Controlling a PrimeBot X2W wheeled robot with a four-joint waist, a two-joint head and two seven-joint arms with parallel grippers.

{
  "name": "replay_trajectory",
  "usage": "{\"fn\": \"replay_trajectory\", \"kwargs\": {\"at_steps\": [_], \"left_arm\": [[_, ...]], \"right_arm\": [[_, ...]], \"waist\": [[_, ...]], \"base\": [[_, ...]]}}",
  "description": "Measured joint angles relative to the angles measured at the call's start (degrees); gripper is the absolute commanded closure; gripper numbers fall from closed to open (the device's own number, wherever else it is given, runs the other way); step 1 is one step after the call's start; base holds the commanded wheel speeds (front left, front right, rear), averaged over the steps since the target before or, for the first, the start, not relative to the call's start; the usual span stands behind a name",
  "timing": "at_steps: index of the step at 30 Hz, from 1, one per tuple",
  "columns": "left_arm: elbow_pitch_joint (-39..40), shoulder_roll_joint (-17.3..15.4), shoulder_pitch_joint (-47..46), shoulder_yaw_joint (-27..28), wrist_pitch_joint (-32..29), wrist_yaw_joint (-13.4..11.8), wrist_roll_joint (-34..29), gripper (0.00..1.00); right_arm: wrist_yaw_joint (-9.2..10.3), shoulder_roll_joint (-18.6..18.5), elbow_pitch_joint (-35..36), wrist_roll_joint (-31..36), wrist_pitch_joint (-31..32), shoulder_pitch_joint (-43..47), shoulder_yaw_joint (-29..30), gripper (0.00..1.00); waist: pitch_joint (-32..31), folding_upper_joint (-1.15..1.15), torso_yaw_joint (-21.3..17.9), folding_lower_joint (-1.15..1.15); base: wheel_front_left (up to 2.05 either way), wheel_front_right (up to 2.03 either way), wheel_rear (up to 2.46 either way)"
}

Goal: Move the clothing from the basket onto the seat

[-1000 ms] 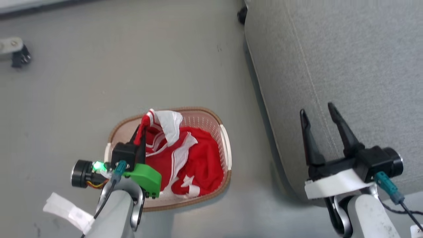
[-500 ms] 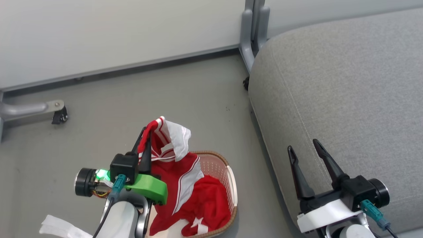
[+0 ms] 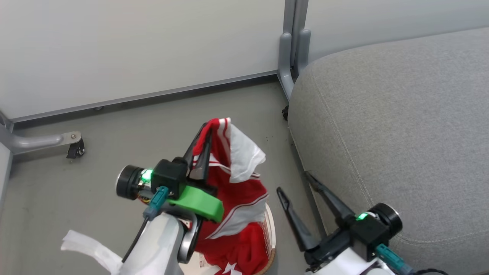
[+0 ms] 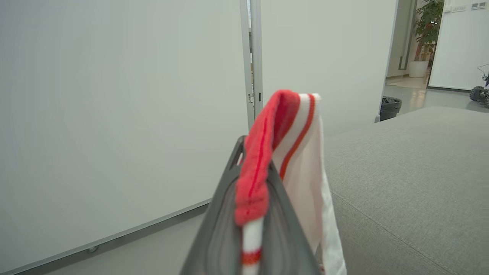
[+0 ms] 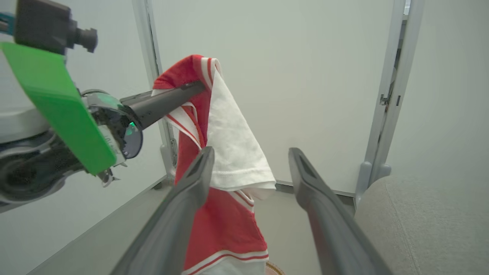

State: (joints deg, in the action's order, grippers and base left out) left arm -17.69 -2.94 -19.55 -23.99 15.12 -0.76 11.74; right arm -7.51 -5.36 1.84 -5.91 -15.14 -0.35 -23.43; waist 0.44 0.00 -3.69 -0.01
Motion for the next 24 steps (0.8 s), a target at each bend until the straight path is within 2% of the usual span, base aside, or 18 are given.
{"fn": "replay_trajectory", "kwargs": {"at_steps": [4, 14, 24], "left_arm": [[1.44, 0.09, -2.69, -5.16, -0.85, -0.24, 3.14, 1.0], [3.98, 0.12, -8.88, -16.96, -2.46, -2.48, 9.26, 1.0], [6.55, 0.13, -13.55, -24.6, -2.72, -5.82, 14.06, 1.0]], "right_arm": [[0.0, -0.59, -1.69, -0.11, 0.0, -2.57, -3.23, 0.0], [0.0, -0.76, -6.19, 1.64, 0.0, -8.62, -4.27, 0.0], [0.0, 1.02, -14.12, 4.17, 0.0, -9.68, 1.34, 0.0]], "waist": [[-0.08, 0.0, -0.35, 0.0], [0.09, 0.0, -0.32, 0.0], [0.15, 0.0, -0.33, 0.0]], "base": [[0.0, 0.0, 0.0], [0.0, 0.0, 0.0], [0.0, 0.0, 0.0]]}}
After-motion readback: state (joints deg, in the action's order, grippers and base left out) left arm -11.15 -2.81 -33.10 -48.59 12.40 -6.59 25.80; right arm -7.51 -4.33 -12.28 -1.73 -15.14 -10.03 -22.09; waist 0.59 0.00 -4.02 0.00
